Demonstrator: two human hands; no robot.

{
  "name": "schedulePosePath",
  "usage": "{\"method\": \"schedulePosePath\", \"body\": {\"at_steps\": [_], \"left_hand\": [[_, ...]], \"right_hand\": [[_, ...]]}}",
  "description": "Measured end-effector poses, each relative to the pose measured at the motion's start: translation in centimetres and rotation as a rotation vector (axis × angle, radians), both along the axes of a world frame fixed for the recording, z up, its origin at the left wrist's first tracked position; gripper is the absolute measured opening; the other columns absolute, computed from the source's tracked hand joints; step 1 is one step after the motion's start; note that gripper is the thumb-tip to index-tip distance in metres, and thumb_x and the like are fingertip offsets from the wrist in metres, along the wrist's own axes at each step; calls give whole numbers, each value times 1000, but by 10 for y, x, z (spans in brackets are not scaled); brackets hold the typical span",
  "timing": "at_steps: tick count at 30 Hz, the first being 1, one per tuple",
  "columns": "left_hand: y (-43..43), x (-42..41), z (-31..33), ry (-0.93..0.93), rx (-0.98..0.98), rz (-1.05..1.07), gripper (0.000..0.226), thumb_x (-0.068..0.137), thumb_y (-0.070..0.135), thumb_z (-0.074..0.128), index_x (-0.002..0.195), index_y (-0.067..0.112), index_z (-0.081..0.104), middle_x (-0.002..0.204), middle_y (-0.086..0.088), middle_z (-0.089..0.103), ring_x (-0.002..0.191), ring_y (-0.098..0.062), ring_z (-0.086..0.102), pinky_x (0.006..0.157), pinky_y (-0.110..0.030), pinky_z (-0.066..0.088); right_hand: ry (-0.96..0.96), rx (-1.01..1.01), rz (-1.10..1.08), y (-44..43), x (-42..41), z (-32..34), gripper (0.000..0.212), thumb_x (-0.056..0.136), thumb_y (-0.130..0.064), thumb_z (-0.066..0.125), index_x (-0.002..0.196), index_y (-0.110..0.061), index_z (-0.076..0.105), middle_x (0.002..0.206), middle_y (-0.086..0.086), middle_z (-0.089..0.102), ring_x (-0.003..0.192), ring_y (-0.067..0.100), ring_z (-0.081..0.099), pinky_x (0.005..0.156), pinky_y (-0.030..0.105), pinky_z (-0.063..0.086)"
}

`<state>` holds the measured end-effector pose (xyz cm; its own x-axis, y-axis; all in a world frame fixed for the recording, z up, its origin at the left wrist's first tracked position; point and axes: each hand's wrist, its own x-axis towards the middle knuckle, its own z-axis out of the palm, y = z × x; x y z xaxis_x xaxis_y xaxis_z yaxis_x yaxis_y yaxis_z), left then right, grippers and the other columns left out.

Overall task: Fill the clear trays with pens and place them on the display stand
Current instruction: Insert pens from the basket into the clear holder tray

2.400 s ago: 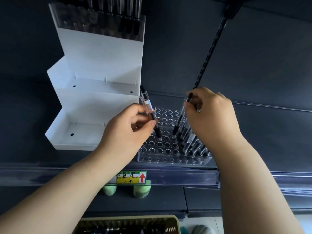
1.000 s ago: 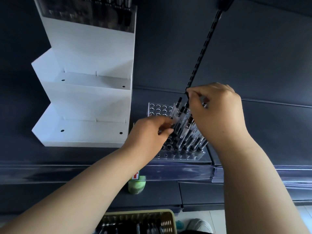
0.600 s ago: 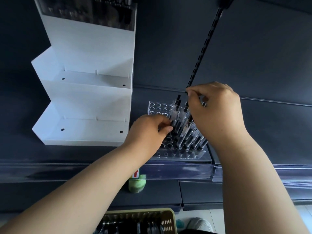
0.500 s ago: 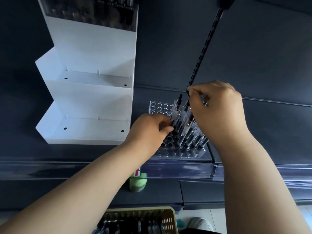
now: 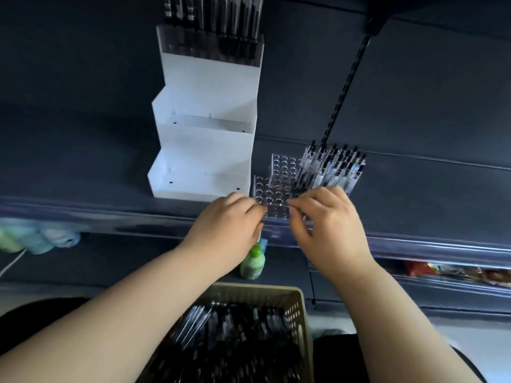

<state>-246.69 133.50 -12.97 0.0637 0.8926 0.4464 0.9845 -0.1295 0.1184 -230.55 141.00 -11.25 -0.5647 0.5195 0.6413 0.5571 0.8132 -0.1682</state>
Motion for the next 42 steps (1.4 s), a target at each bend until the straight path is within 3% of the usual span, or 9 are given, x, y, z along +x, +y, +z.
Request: {"method": "schedulePosePath", "body": {"at_steps": [3, 6, 14, 16, 19, 27, 33, 36, 42], "left_hand": [[-41, -1, -20, -14, -187, 60, 25, 86, 21, 62, 107, 10, 68, 104, -4, 67, 103, -28, 58, 84, -38, 50], [-71, -1, -42, -147, -405, 177, 30, 94, 32, 47, 121, 23, 57, 117, 7, 58, 114, -16, 47, 89, -35, 46], [-107, 0, -104, -118, -843, 495, 21, 88, 11, 49, 104, 15, 63, 107, -7, 62, 94, -27, 60, 77, -32, 49], [-116, 1, -121, -137, -897, 558, 21, 87, 8, 50, 102, 10, 63, 107, -11, 62, 90, -27, 60, 75, -31, 47], [-121, 9, -138, -195, -967, 562, 27, 90, 8, 49, 113, 13, 61, 119, -9, 59, 108, -28, 58, 90, -32, 48], [-117, 7, -160, -298, -995, 648, 46, 91, -3, 41, 135, 9, 41, 138, -13, 43, 125, -27, 45, 97, -26, 38], [-109, 6, -171, -230, -1024, 712, 54, 87, -10, 38, 137, 8, 39, 135, -11, 45, 123, -28, 48, 98, -36, 42], [-105, 7, -173, -182, -1055, 713, 54, 86, -11, 36, 135, 9, 41, 136, -11, 45, 124, -28, 48, 99, -38, 40], [-104, 14, -161, -182, -1075, 685, 47, 87, -8, 40, 130, 11, 47, 131, -10, 53, 119, -27, 53, 92, -35, 45]], "right_hand": [[-141, -214, -15, -29, 9, -28, 14, 84, -13, 62, 84, -8, 74, 81, 8, 67, 80, 31, 55, 71, 39, 49], [-369, -474, -76, -53, 18, -59, 23, 90, -26, 52, 96, -16, 72, 96, 3, 65, 98, 24, 50, 83, 33, 44], [-742, -937, -305, -98, 30, -131, 23, 92, -20, 46, 103, -13, 65, 104, 9, 66, 94, 26, 62, 72, 27, 46], [-782, -963, -317, -106, 30, -143, 25, 93, -21, 48, 109, -11, 64, 109, 10, 64, 99, 25, 61, 74, 26, 46], [-817, -940, -291, -116, 25, -149, 29, 94, -32, 49, 108, -12, 65, 108, 9, 65, 98, 24, 62, 73, 26, 46], [-876, -884, -345, -112, 11, -154, 40, 93, -49, 46, 105, -15, 60, 105, 4, 66, 95, 21, 64, 66, 27, 42], [-919, -877, -401, -108, 0, -165, 43, 91, -53, 45, 107, -15, 58, 106, 3, 65, 94, 21, 64, 66, 27, 42], [-908, -891, -432, -106, -3, -168, 40, 92, -49, 47, 110, -15, 58, 108, 3, 65, 95, 21, 63, 66, 28, 42], [-859, -983, -469, -93, 3, -159, 27, 89, -16, 54, 116, -13, 56, 115, 5, 61, 104, 23, 60, 72, 30, 47]]}}
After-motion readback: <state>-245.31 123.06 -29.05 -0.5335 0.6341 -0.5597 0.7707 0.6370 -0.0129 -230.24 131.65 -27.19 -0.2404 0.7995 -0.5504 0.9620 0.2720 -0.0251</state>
